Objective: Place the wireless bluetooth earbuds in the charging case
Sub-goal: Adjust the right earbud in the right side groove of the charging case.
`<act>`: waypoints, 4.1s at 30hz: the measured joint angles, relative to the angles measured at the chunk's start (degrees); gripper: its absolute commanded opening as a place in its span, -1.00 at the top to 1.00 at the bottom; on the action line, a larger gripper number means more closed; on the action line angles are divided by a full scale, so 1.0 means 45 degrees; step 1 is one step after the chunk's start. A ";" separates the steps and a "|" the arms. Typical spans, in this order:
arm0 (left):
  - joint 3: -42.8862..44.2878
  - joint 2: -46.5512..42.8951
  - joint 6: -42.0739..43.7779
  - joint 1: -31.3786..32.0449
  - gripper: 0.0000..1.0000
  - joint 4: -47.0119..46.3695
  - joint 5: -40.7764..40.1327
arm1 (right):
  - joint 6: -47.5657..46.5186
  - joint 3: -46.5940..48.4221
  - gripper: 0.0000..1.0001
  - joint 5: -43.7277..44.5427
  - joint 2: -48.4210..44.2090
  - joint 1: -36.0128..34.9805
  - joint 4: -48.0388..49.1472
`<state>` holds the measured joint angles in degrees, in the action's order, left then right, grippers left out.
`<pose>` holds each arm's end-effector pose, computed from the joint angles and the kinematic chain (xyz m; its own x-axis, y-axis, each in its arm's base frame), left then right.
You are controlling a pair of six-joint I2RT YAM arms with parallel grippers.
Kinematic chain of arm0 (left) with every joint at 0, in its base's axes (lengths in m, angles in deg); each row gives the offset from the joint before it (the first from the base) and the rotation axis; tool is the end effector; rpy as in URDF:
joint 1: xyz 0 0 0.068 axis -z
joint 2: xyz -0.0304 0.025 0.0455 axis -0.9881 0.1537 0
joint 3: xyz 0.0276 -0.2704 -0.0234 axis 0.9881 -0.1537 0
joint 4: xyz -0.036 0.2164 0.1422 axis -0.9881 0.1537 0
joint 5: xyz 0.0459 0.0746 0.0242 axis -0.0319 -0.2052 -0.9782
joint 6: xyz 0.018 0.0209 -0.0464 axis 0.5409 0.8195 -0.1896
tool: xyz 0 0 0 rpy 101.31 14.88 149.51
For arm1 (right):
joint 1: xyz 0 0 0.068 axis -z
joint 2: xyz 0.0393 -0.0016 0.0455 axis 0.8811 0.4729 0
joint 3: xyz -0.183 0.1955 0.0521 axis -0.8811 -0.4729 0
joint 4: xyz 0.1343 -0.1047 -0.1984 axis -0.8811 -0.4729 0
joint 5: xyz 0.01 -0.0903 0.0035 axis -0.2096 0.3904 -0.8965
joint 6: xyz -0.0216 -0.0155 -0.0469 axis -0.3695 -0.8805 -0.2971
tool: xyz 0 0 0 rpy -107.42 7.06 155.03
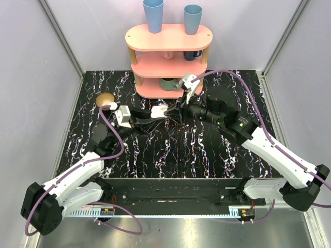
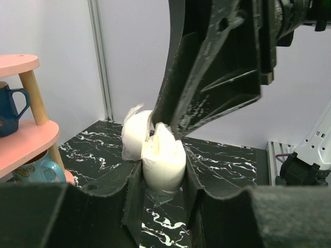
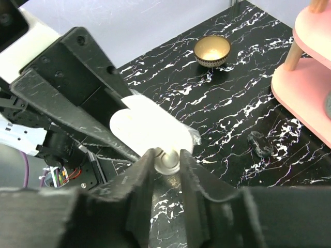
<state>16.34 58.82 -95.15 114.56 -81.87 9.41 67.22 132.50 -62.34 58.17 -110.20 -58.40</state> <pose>0.1608 -0.1297 0.3382 0.1407 -0.3572 -0.9234 0.9390 0.3438 0.0100 0.1709 0.2060 0.4377 -0.1926 -0.0962 -0.9766 -0.8743 0.4687 0.1262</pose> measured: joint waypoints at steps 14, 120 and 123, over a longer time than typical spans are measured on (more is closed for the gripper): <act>0.0000 0.0015 -0.0121 0.0044 1.00 0.0092 0.0005 | -0.0078 -0.0282 0.56 0.0010 -0.0155 -0.0257 0.0355; 0.0908 0.0423 0.0068 -0.0024 1.00 0.1991 0.1603 | -0.3560 -0.0845 1.00 0.0335 -0.0826 -0.0646 -0.0253; 0.0908 0.0432 -0.0044 -0.0068 1.00 0.1991 0.1593 | -0.3580 -0.0792 1.00 0.0340 -0.0743 -0.0646 -0.0277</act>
<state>20.42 60.76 -95.34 114.26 -72.91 16.58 51.11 128.94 -60.81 54.83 -113.11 -59.65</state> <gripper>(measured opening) 0.336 0.054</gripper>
